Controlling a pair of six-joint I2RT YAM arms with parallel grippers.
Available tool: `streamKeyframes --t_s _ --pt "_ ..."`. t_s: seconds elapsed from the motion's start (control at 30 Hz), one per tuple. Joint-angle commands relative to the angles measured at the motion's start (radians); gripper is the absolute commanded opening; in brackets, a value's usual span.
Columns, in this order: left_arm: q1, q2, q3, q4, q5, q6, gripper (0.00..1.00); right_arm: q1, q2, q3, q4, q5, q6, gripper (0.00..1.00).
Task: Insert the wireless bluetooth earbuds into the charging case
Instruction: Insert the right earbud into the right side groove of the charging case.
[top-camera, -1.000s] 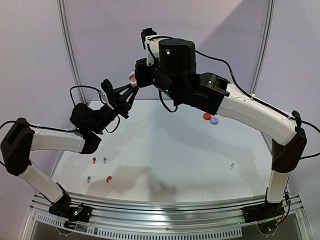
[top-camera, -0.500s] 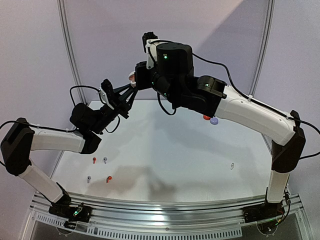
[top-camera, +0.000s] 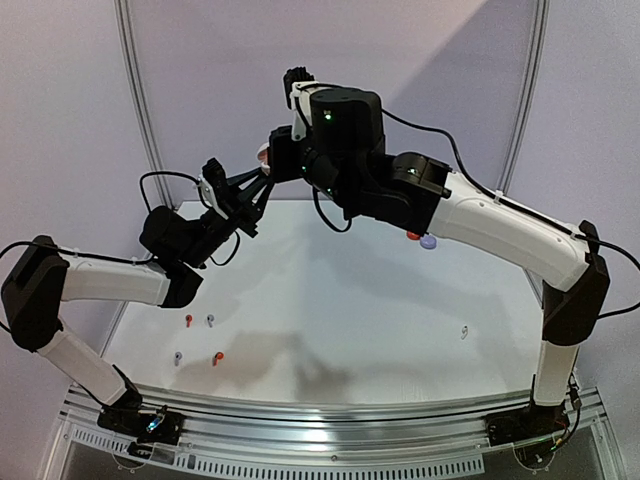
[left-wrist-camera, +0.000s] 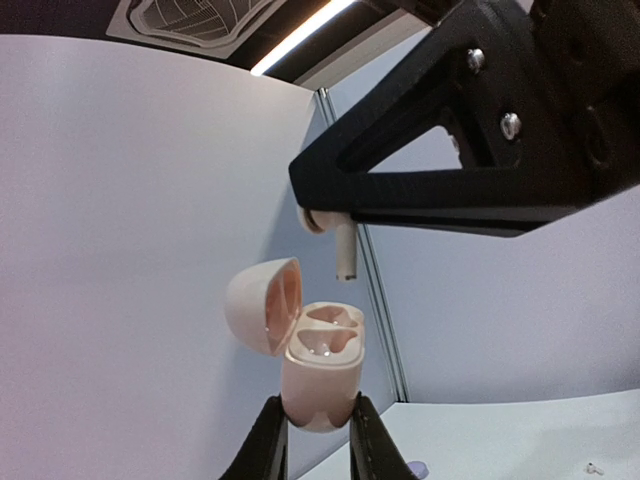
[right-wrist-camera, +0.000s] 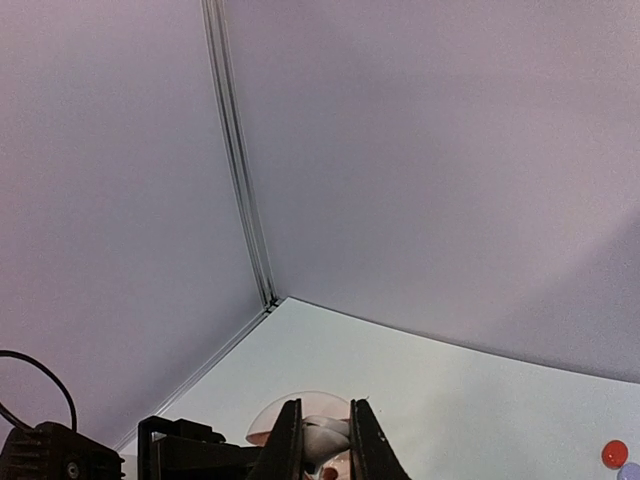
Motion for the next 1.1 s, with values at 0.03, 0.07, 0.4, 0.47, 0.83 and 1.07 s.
streamKeyframes --t_s 0.03,0.07,0.4,0.47,0.83,1.07 --pt "-0.005 -0.017 -0.010 0.054 -0.007 0.011 0.00 -0.008 0.031 -0.011 -0.024 -0.009 0.016 0.00" --pt "-0.005 -0.017 -0.011 0.054 -0.009 0.010 0.00 -0.009 0.031 -0.011 -0.023 -0.006 0.013 0.00" --pt "-0.005 -0.017 -0.013 0.057 -0.010 0.012 0.00 -0.013 0.038 -0.013 -0.040 0.020 0.001 0.00" --pt "-0.005 -0.017 -0.013 0.059 -0.010 0.012 0.00 -0.014 0.041 -0.012 -0.041 0.015 0.006 0.00" --pt "-0.005 -0.021 -0.021 0.072 -0.007 0.023 0.00 -0.020 0.056 -0.012 -0.049 0.028 0.012 0.00" --pt "-0.005 -0.021 -0.019 0.077 -0.026 0.019 0.00 -0.020 0.053 -0.016 -0.078 0.040 0.008 0.00"
